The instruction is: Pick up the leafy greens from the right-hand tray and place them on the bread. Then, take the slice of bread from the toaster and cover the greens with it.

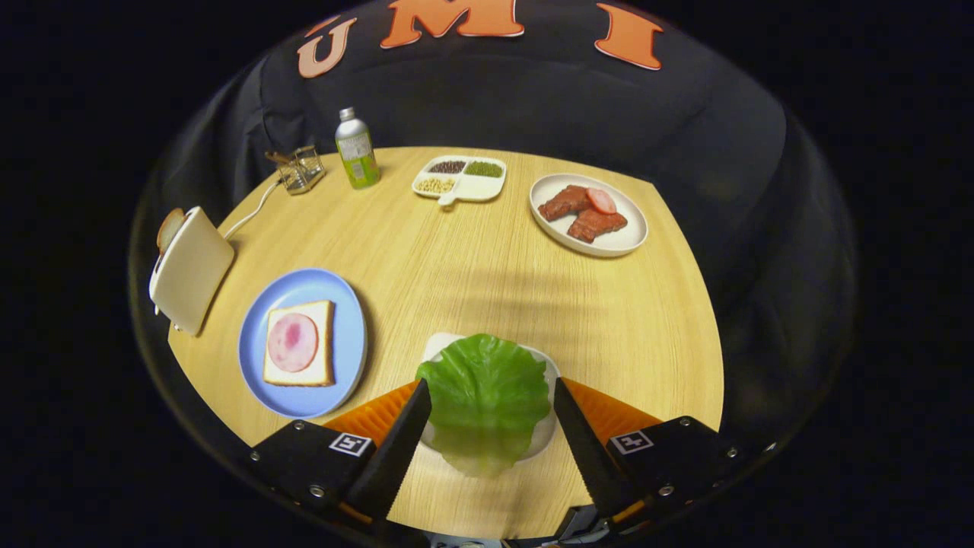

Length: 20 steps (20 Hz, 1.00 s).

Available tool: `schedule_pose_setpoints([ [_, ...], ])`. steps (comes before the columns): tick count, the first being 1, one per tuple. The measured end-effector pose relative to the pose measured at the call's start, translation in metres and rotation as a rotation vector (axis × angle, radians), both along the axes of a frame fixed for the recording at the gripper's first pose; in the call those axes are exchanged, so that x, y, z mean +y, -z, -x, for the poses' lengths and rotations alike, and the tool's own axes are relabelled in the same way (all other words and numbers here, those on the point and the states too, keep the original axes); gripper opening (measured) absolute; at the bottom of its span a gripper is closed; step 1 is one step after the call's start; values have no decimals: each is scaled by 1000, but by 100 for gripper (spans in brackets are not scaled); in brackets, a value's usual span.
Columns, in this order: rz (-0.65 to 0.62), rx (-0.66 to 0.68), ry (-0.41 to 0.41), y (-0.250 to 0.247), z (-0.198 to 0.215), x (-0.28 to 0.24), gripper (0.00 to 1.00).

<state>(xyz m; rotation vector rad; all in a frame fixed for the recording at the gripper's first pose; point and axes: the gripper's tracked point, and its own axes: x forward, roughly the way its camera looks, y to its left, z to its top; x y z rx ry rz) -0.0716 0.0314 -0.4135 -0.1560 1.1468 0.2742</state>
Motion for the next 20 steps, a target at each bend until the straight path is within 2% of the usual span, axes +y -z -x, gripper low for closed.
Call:
schedule_pose_setpoints([
  [7, 68, 108, -101, 41, 11, 11, 91],
  [13, 94, 180, -114, 68, 13, 13, 75],
  [15, 64, 211, -89, 68, 14, 20, 71],
  [18, 13, 256, -22, 71, 17, 21, 49],
  [20, 13, 255, -10, 71, 15, 19, 46],
])
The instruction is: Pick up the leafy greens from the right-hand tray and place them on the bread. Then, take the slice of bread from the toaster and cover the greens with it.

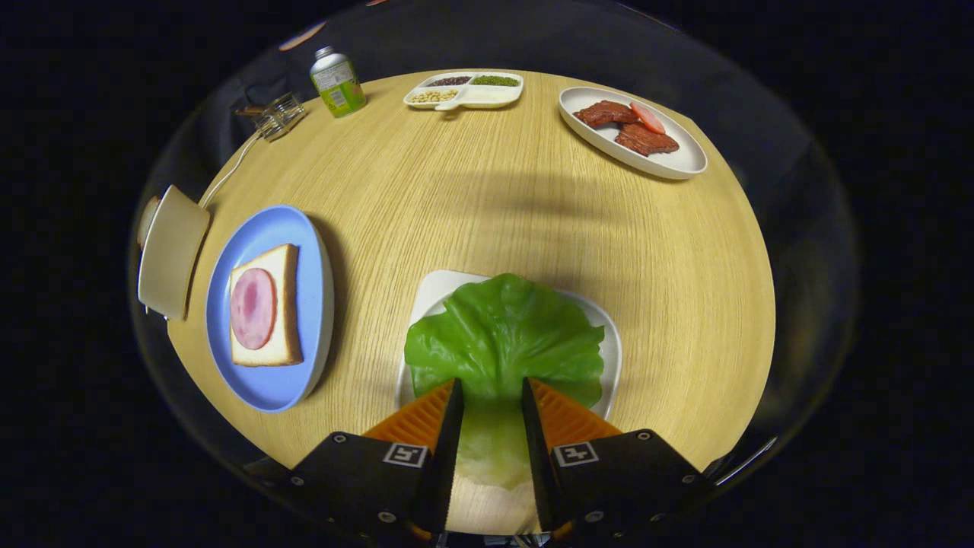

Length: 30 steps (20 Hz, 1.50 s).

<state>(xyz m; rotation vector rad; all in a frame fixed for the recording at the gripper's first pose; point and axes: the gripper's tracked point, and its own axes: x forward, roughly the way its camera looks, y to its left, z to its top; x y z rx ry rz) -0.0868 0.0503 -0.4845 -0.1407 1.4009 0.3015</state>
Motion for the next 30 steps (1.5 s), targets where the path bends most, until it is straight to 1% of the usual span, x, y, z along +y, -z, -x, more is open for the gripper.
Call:
schedule_pose_setpoints([
  [1, 3, 2, 15, 1, -1, 0, 44],
  [3, 14, 21, 74, 1, -2, -4, 35],
  [4, 17, 26, 94, 3, -3, -6, 22],
  [5, 19, 30, 106, 3, -5, -7, 18],
  [6, 19, 33, 118, 4, -5, -8, 10],
  [8, 16, 38, 138, 3, -5, -9, 3],
  [10, 10, 38, 146, 0, -5, -7, 1],
  [13, 1, -37, 127, -17, -9, 2, 1],
  [17, -78, -81, 112, -54, -17, 34, 1],
  [21, -191, -130, 101, -95, -27, 77, 1],
  [25, -261, -139, 48, -121, -25, 116, 1],
  [30, -284, -112, -36, -121, -13, 161, 1],
])
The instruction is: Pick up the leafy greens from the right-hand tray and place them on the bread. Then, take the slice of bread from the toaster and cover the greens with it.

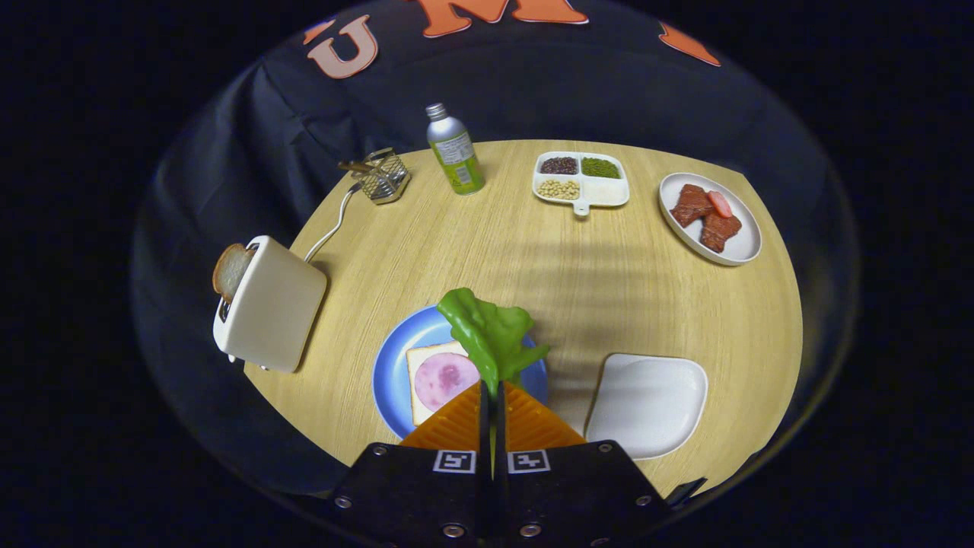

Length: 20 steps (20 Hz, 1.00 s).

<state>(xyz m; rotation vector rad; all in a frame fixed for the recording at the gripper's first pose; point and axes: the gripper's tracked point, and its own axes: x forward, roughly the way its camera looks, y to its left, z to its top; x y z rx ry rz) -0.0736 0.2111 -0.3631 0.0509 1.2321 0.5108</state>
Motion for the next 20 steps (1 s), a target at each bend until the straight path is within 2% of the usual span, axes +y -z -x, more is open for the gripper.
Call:
schedule_pose_setpoints([
  [4, 10, 8, -54, 10, 6, 28, 1],
  [11, 85, 11, -66, 37, 5, 48, 3],
  [19, 154, 49, -85, 58, 20, 62, 18],
  [20, 163, 49, -86, 57, 20, 63, 25],
])
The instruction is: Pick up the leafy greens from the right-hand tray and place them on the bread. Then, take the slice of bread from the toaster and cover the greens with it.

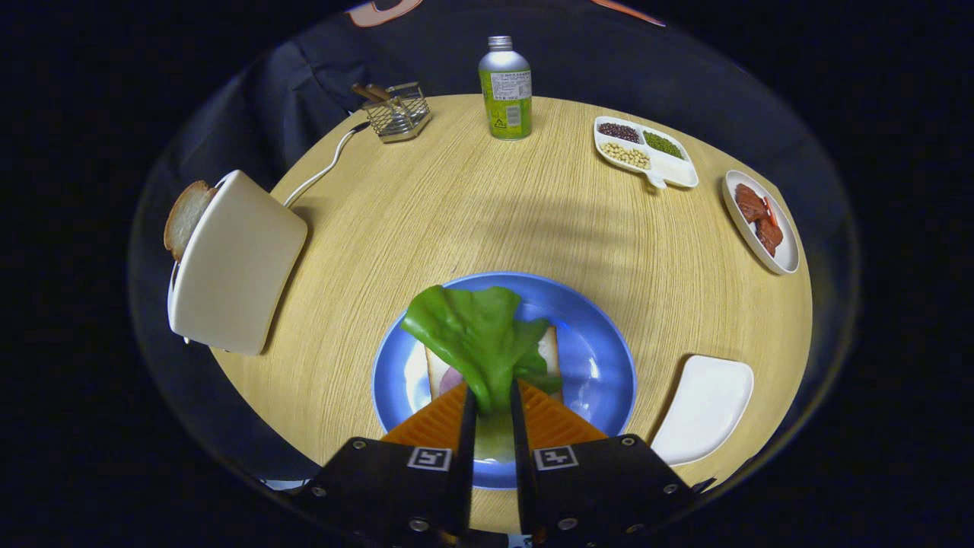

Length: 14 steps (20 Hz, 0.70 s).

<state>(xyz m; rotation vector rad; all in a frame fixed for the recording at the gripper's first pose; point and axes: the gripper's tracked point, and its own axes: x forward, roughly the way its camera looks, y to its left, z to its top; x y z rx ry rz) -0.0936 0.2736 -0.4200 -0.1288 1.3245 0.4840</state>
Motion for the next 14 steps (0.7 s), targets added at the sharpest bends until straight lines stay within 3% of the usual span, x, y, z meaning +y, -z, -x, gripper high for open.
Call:
schedule_pose_setpoints([
  [1, 13, -2, -1, -2, -1, 0, 32],
  [2, 21, -7, -4, -4, -2, 2, 47],
  [4, 56, -4, -4, -5, -2, -1, 66],
  [10, -50, 11, 81, -58, -14, 43, 87],
  [14, -149, -19, 76, -119, -28, 101, 95],
])
